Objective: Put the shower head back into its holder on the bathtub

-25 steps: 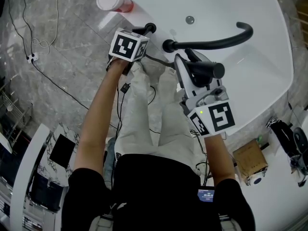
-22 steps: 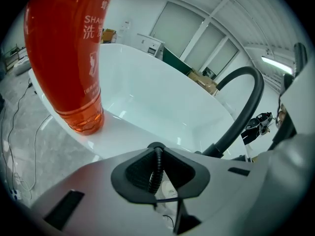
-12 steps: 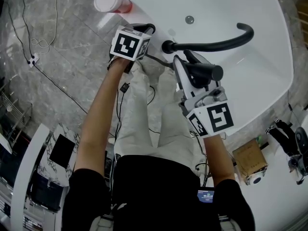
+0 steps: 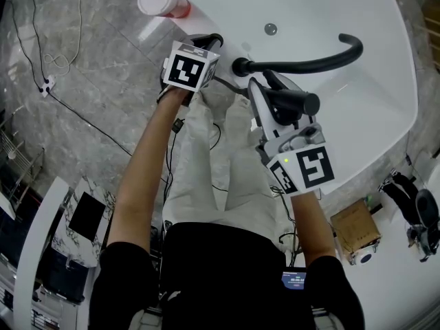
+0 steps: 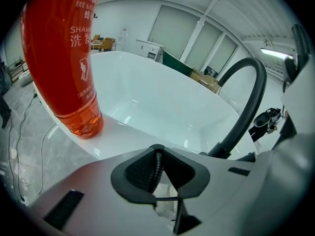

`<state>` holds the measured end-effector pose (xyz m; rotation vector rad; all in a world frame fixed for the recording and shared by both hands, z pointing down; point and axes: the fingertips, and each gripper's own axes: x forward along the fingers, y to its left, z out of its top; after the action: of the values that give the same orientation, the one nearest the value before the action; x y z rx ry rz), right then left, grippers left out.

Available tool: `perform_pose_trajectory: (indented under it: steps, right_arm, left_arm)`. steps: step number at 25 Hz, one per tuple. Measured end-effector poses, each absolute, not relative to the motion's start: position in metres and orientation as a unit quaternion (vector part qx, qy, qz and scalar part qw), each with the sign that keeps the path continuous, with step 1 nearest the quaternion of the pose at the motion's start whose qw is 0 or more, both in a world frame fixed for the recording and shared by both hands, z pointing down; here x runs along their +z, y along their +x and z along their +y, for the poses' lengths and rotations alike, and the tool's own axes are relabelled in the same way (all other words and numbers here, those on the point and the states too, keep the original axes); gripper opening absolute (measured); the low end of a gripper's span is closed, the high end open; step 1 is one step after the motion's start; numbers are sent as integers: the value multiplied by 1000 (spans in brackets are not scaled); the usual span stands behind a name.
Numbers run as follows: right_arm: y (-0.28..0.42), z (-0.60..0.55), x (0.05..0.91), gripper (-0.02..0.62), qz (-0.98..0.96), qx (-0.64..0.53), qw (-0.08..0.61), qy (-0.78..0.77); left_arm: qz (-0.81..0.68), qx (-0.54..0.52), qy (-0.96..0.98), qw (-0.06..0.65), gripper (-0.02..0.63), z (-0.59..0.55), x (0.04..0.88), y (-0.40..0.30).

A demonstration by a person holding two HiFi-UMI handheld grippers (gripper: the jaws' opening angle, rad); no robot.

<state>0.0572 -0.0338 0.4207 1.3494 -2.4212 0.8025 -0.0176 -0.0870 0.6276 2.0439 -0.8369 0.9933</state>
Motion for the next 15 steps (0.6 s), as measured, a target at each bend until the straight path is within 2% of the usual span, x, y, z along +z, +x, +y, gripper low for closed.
perform_pose_trajectory:
  steps: [6,13,15]
  right_arm:
    - [58,-32,422,113,-830,278,127,466]
    - [57,-31,422,114,-832,273,130,465]
    - [56,-31,421,114,-833,272,130,465]
  left_arm:
    - [-326,368,796,353,73,-86,627,-15]
    - [-325,347,808,347,194,-78,624,-16]
    - [-330,340,809,346,206,-76,623,-22]
